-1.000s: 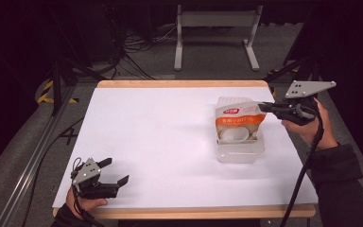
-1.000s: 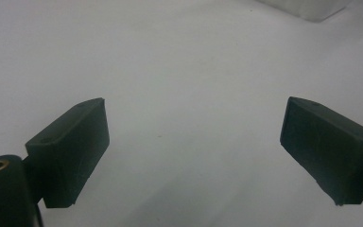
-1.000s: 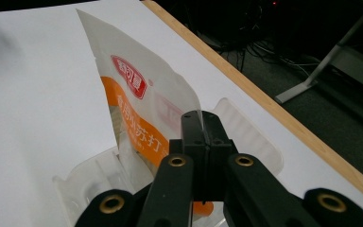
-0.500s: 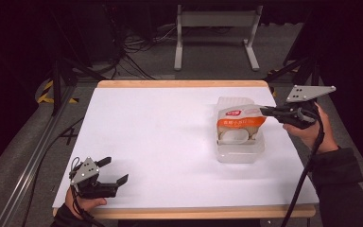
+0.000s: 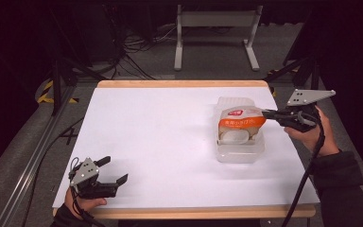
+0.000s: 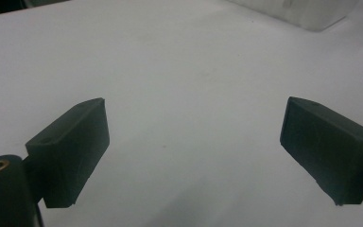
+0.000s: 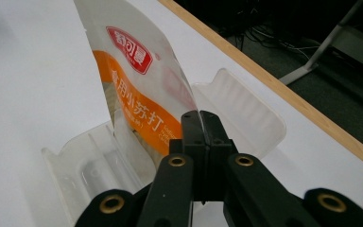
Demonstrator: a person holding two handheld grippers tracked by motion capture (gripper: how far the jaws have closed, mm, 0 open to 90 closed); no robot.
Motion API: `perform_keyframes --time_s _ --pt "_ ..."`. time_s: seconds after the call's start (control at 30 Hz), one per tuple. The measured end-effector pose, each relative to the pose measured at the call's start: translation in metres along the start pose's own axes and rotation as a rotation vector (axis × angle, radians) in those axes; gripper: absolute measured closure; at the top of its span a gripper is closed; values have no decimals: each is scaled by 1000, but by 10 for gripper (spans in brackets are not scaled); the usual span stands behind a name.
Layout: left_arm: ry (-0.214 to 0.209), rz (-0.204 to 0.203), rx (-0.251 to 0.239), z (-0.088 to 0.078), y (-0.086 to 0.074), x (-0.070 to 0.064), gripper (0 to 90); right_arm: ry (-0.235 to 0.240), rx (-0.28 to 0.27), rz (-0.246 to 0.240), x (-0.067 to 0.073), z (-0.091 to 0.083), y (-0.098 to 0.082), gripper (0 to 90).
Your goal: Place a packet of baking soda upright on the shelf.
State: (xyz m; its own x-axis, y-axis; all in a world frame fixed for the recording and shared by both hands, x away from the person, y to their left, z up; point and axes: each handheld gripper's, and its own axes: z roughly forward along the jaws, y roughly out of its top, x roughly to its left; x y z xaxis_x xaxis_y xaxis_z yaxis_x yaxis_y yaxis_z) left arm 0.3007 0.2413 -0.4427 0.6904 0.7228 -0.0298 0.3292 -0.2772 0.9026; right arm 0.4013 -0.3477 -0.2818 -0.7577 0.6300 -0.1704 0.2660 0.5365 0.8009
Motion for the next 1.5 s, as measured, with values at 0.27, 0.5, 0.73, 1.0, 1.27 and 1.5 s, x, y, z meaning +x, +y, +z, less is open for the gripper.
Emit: perform_keyframes --time_s 0.27,0.5,0.73,1.0,1.27,1.5 --pt "21 -15 -6 -2 0 1 102 -7 27 4 -3 1 -5 900" --pt "30 -20 -8 -2 -1 2 101 -18 46 6 -2 3 -7 900" --pt "28 -18 -7 -2 -1 1 102 -29 68 11 -4 4 -11 900" --pt "25 -13 -4 -2 0 1 103 -44 98 -8 -2 1 -3 900" --pt "19 -4 -1 -1 0 0 103 -49 178 -26 1 -4 12 884" --pt "13 0 9 0 0 0 103 -64 294 -92 5 -3 29 842"
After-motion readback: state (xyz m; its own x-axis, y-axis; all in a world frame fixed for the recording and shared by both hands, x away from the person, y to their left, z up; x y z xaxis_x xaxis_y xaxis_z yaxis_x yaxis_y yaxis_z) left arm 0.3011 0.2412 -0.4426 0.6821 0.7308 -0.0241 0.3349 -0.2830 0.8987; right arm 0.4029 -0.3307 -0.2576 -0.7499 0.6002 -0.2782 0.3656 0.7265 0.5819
